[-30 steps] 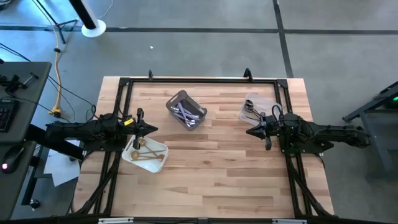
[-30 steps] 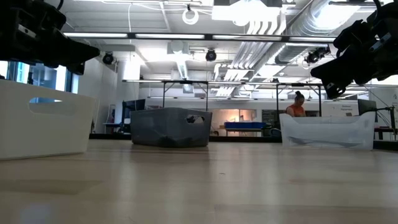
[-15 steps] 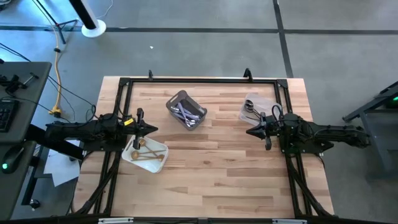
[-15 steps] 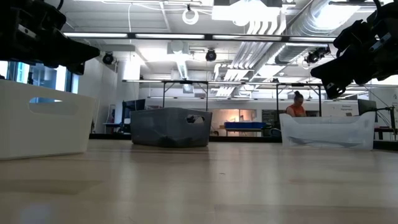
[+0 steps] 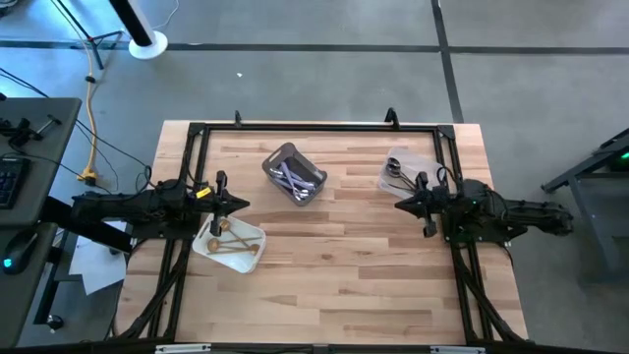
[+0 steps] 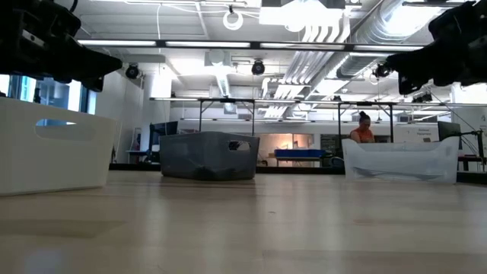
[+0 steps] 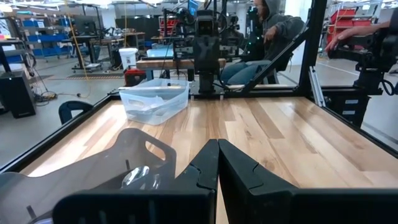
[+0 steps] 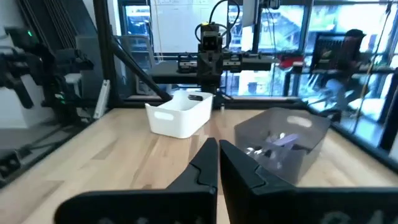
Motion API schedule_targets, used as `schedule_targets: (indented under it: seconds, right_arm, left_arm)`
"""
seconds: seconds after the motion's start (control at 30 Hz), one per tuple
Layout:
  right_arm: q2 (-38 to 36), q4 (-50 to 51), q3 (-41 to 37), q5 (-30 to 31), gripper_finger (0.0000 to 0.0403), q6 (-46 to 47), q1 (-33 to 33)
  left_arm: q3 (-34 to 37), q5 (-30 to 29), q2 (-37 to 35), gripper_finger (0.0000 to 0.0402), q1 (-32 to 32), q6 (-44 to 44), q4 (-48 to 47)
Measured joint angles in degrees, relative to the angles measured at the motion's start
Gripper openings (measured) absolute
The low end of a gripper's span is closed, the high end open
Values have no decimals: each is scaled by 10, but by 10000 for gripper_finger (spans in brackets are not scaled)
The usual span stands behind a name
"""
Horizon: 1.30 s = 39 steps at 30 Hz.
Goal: Sort silverware by color (type)
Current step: Return to Home Position
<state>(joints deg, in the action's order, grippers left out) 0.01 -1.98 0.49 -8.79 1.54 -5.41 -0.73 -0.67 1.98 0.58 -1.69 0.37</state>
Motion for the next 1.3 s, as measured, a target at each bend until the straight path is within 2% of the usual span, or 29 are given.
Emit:
schedule_targets:
  seconds: [0.1,0.33,1.3]
  right_arm:
    - [0,1,0,6,0,-32,1]
    - [0,3,0,13,0,35,2]
    - [15,3,0,15,0,30,2]
  left_arm:
    - [0,0,0,1,0,0,0]
    - [0,0,0,1,0,0,0]
    - [0,0,0,1,0,0,0]
